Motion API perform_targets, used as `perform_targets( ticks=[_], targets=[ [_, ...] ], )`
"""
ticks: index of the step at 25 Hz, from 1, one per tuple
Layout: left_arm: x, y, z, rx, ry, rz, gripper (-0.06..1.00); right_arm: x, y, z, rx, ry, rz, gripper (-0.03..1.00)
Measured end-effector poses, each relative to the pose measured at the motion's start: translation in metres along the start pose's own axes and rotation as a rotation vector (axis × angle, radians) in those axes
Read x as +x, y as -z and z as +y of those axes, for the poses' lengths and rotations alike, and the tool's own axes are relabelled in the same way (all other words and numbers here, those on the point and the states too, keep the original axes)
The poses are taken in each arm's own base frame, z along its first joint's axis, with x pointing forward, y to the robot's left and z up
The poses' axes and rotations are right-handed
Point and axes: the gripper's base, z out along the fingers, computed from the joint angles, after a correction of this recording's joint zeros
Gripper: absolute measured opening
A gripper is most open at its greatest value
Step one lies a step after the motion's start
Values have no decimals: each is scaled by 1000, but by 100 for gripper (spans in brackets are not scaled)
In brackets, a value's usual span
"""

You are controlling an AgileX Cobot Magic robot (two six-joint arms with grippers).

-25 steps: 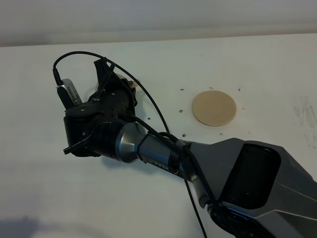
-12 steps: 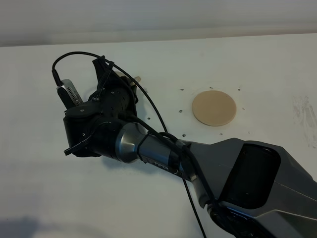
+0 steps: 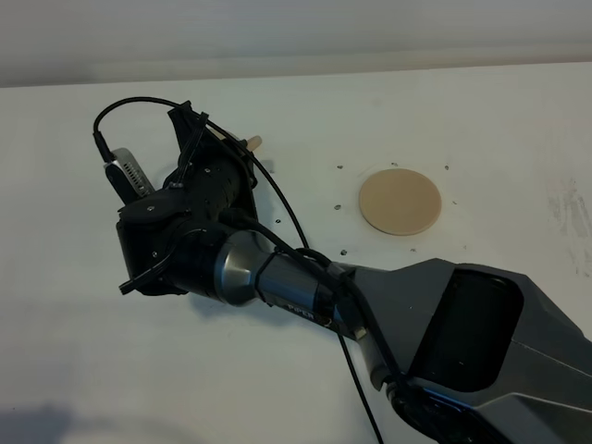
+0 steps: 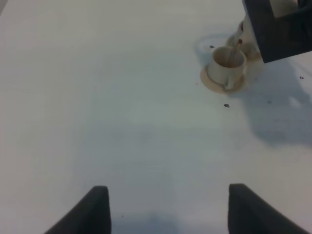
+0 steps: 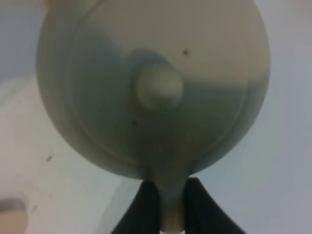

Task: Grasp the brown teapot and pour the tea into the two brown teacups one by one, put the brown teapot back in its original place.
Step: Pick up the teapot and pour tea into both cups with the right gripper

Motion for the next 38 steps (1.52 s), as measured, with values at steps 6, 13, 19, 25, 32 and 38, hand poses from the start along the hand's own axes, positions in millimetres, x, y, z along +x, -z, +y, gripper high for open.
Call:
perform_targets(
  ticks=[6, 13, 19, 25, 32, 38],
  targets=[
    [0, 0, 0, 0, 0, 0, 52, -3, 4, 0, 11, 9, -9, 13],
    [0, 0, 0, 0, 0, 0, 52, -3, 5, 0, 14, 10, -8, 13],
    [0, 0, 0, 0, 0, 0, 52, -3, 5, -1, 27, 38, -4, 13],
    [0, 0, 0, 0, 0, 0, 52, -4, 5, -2, 36, 59, -8, 13],
    [0, 0, 0, 0, 0, 0, 52, -4, 6, -3, 50, 92, -2, 13],
    [0, 0, 0, 0, 0, 0, 52, -4, 6, -4, 60, 105, -12, 13]
  ],
)
